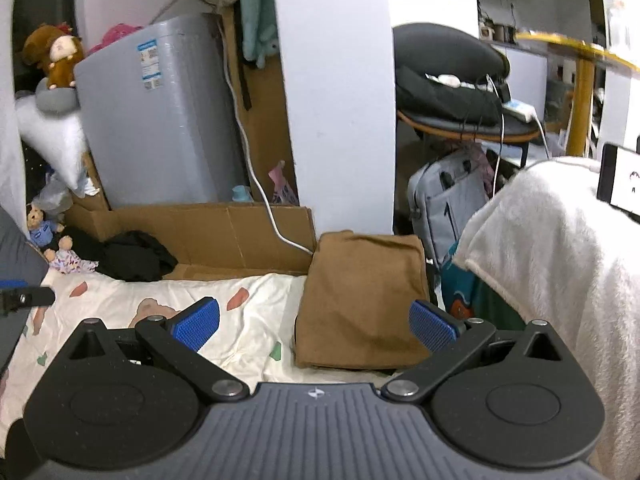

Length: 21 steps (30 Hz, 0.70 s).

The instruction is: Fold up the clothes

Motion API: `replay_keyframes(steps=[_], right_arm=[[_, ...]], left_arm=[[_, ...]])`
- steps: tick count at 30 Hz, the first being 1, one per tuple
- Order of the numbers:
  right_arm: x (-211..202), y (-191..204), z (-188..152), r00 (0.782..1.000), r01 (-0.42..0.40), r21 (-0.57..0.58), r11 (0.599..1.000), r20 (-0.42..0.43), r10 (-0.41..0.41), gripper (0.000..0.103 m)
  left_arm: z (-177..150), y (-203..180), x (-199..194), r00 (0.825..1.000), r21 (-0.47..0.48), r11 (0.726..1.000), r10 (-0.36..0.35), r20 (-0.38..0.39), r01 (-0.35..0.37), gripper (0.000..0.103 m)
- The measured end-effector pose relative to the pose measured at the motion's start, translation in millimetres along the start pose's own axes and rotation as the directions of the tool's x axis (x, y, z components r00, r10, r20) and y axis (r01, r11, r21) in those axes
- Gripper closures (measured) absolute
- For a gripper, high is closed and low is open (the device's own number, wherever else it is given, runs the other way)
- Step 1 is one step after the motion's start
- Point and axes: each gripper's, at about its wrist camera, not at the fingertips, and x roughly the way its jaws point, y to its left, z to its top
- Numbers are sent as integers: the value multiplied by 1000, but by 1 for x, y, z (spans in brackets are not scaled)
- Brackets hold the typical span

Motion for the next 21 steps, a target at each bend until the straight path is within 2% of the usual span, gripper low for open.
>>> replay_keyframes(steps=[3, 9, 15, 21], right_arm=[[-12, 1, -5, 999, -16, 7, 1000, 34, 16, 0], [-20, 7, -16, 999, 8, 4, 1000, 37, -8, 0], [-30, 13, -29, 998, 19, 17, 1000, 60, -20, 0], [-34, 24, -47, 997, 34, 11, 999, 68, -35, 0]], left_arm=[[-7, -3, -3, 1000, -2, 1000, -20, 5, 20, 0], [-21, -15, -10, 1000, 12, 1000, -1, 21, 1, 0], [-32, -18, -20, 999, -29, 999, -42, 14, 43, 0], [-46, -17, -22, 999, -46, 999, -27, 18, 27, 0]])
